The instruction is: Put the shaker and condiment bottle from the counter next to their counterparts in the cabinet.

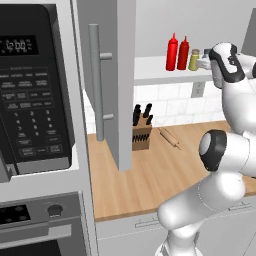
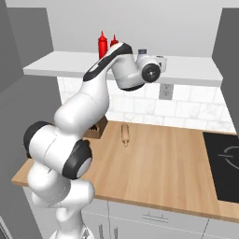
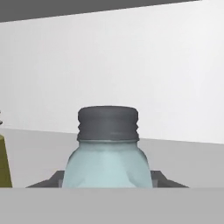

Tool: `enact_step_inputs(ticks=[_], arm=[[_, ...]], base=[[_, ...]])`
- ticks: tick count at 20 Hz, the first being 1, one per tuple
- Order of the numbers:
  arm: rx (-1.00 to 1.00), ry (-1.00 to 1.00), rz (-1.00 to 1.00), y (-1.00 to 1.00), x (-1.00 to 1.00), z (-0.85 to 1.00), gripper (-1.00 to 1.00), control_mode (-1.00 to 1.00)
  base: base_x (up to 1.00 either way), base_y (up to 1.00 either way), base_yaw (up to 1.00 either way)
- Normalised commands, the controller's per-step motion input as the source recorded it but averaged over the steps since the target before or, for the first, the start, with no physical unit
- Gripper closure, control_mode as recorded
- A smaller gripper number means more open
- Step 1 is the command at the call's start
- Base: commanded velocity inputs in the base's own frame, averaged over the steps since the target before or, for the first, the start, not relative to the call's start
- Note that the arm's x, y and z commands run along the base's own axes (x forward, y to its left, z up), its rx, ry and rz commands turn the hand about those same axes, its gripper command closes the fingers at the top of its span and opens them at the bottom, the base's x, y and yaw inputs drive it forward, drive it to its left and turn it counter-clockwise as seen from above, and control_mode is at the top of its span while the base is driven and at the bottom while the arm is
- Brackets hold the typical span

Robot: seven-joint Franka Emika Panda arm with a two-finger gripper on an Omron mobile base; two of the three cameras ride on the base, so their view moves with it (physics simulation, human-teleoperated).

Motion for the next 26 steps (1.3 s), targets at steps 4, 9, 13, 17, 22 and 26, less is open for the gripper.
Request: enact_step_inputs(ticks=[4, 9, 13, 17, 22, 26], arm=[[0.0, 0.02, 0.03, 0.03, 0.13, -0.47, 1.0, -1.0], [0.0, 0.0, 0.03, 0.02, 0.04, -0.51, -1.0, -1.0], [0.01, 0.0, 0.01, 0.0, 0.0, -0.34, -1.0, -1.0], [0.02, 0.03, 0.0, 0.0, 0.0, -0.02, -1.0, -1.0], [0.03, 0.1, 0.0, 0.0, 0.0, 0.3, -1.0, -1.0], [0.03, 0.12, 0.0, 0.0, 0.0, 0.47, -1.0, -1.0]], base=[[0.0, 0.0, 0.0], [0.0, 0.0, 0.0], [0.0, 0.0, 0.0], [0.0, 0.0, 0.0], [0.0, 0.0, 0.0], [0.0, 0.0, 0.0]])
